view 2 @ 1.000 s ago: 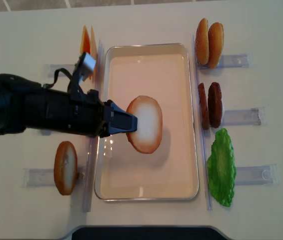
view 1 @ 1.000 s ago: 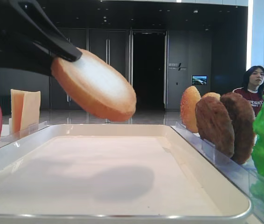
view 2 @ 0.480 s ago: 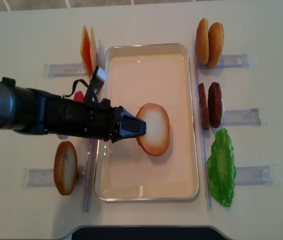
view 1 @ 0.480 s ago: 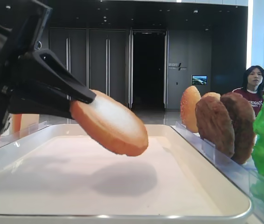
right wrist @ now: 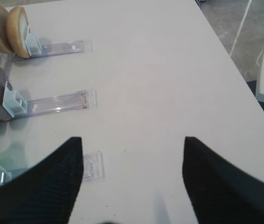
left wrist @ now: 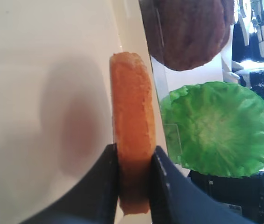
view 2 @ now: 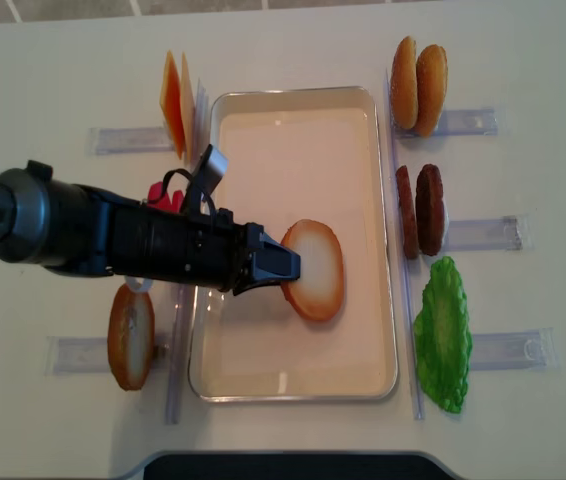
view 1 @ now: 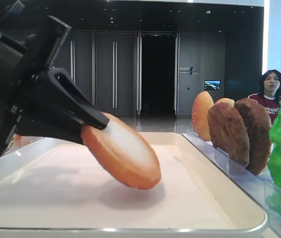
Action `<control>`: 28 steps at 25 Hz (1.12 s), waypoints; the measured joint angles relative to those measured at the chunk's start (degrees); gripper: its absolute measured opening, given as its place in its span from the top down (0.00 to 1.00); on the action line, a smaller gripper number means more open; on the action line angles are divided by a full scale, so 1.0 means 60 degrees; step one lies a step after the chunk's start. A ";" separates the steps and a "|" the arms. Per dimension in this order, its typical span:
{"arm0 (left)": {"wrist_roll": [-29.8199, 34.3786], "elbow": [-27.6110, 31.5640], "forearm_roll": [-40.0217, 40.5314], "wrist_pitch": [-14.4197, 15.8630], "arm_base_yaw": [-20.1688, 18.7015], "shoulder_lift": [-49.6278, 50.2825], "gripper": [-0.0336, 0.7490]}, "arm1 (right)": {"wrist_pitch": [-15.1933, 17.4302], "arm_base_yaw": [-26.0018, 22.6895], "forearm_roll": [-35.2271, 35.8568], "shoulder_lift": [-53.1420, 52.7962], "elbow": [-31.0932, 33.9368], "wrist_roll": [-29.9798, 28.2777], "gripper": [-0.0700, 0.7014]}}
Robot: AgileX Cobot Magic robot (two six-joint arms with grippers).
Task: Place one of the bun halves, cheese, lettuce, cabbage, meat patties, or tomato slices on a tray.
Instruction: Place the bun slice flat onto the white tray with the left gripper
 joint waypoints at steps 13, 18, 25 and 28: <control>-0.0846 0.0000 0.0096 -0.0686 0.0000 0.0010 0.78 | 0.0000 0.0000 0.0000 0.0000 0.0000 0.0000 0.30; -0.1531 -0.0008 0.0630 -0.1028 0.0000 0.0010 0.69 | 0.0000 0.0000 0.0000 0.0000 0.0000 0.0000 0.30; -0.2644 -0.0008 0.1630 -0.1870 0.0000 -0.0638 0.39 | 0.0000 0.0000 0.0000 0.0000 0.0000 0.0000 0.30; -0.3297 -0.0008 0.2159 -0.2232 0.0000 -0.1200 0.36 | 0.0000 0.0000 0.0000 0.0000 0.0000 0.0000 0.30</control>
